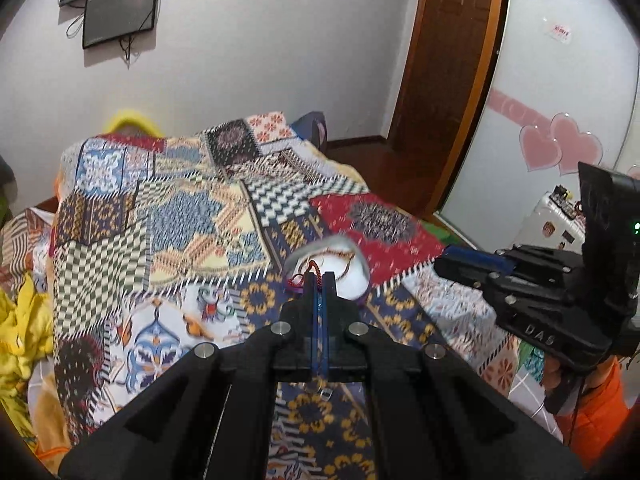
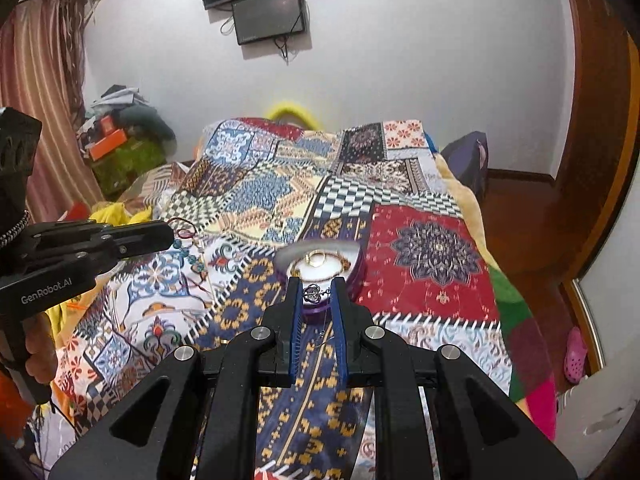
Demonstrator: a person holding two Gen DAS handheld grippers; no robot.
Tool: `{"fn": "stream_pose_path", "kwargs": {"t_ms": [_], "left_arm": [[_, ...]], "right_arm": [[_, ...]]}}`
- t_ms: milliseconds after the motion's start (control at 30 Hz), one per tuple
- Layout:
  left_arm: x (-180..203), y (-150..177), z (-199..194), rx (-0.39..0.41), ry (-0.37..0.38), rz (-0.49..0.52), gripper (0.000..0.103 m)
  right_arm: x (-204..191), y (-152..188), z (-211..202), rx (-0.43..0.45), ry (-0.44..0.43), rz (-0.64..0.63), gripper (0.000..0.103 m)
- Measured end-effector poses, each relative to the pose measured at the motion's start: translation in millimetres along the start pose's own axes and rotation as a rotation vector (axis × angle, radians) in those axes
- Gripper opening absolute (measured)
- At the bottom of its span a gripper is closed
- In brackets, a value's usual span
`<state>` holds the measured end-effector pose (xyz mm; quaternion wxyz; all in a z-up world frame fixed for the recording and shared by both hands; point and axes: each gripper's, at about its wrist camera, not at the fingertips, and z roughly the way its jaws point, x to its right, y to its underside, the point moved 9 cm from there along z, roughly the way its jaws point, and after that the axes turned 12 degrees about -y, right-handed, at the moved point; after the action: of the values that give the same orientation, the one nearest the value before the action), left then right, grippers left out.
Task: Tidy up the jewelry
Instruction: 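Carry the small ring with the right gripper over the tin, then open the right gripper to release the ring into the tin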
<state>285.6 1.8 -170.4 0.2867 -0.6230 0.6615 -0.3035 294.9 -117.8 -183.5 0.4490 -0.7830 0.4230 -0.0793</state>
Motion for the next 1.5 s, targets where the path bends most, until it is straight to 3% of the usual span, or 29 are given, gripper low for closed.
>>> {"fn": "stream_pose_path", "kwargs": {"t_ms": [467, 967, 1500], "left_arm": [[22.3, -29.4, 32.4, 0.024, 0.044, 0.007, 0.000], [20.3, -15.5, 99.2, -0.089, 0.073, -0.022, 0.000], [26.8, 9.5, 135.7, -0.208, 0.118, -0.019, 0.000]], "right_arm": [[10.0, -23.2, 21.9, 0.024, -0.017, -0.002, 0.013], [21.5, -5.1, 75.1, -0.102, -0.037, -0.030, 0.013], [32.8, 7.7, 93.0, -0.188, -0.045, -0.043, 0.013]]}}
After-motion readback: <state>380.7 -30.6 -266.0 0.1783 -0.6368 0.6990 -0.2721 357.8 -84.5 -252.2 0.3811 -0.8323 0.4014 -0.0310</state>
